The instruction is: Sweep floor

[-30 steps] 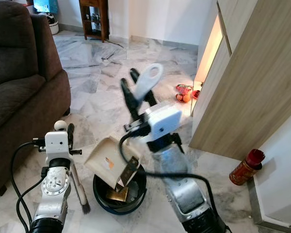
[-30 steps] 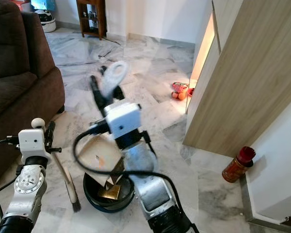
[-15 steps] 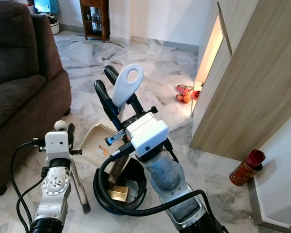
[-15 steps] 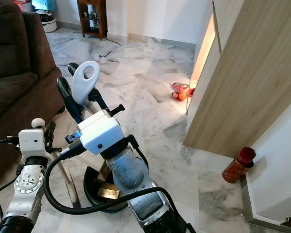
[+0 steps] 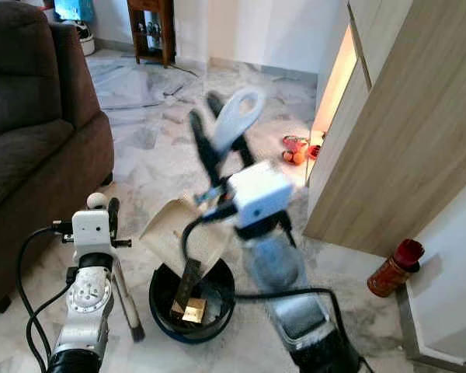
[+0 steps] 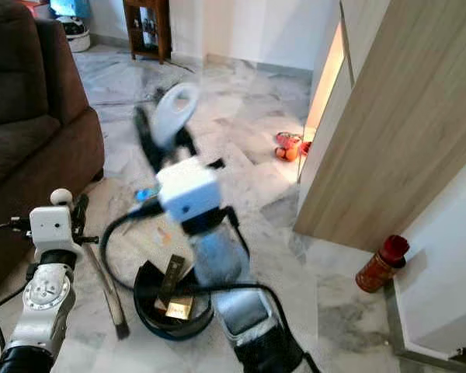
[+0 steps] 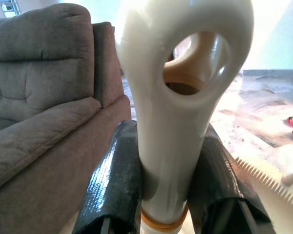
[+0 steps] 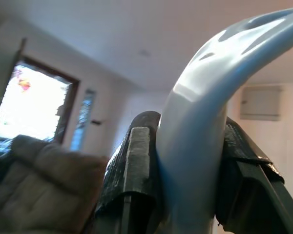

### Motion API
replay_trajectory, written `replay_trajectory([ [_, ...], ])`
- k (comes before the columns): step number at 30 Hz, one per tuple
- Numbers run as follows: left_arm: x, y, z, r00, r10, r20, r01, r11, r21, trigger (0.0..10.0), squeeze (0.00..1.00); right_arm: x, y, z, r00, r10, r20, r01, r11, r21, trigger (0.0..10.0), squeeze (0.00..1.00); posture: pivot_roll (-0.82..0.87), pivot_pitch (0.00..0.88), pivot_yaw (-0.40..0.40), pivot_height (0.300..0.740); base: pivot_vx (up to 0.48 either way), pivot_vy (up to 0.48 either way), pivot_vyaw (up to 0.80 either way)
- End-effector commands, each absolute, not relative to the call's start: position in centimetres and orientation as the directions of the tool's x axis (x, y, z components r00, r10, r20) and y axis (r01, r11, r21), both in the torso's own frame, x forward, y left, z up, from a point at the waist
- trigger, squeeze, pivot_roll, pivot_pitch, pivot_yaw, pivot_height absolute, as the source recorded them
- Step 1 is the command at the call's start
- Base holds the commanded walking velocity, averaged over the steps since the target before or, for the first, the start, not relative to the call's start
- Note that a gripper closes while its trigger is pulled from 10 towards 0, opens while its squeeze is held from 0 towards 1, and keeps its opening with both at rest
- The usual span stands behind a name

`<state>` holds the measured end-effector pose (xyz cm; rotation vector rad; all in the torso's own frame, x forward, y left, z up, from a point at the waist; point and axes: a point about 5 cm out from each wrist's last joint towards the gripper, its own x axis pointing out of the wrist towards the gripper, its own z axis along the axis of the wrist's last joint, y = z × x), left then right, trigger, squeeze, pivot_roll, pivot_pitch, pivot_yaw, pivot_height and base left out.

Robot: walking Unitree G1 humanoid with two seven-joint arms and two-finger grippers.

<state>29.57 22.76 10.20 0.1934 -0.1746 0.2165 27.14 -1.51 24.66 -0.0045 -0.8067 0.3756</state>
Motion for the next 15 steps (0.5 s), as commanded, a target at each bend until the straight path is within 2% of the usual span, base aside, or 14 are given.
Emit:
replay_trajectory([
  [1,29.9,22.4,11.3,0.951,0.176,0.256,-0.225,0.957,0.180,10.0,0.00,27.1,-1.9,26.1,0.599,0.281,0.750,-0.320,0.942,-0.097,10.0,0.00,0.12,0.000,-0.068,0.740,0.000,0.000,0.00],
  [4,30.0,21.9,11.3,0.956,0.132,0.261,-0.194,0.954,0.226,10.0,0.00,26.7,-1.6,26.1,0.573,0.306,0.760,-0.311,0.939,-0.144,10.0,0.00,0.12,0.000,-0.070,0.740,0.000,0.000,0.00],
  [10,29.9,21.7,11.3,0.956,0.133,0.261,-0.194,0.955,0.224,10.0,0.00,26.4,-1.3,25.9,0.565,0.316,0.762,-0.294,0.940,-0.173,10.0,0.00,0.12,0.000,-0.071,0.740,0.000,0.000,0.00],
  [15,29.9,21.8,11.3,0.956,0.134,0.262,-0.195,0.955,0.223,10.0,0.00,27.6,-2.8,26.4,0.578,0.252,0.776,-0.198,0.966,-0.166,10.0,0.00,0.12,0.000,-0.071,0.740,0.000,0.000,0.00],
])
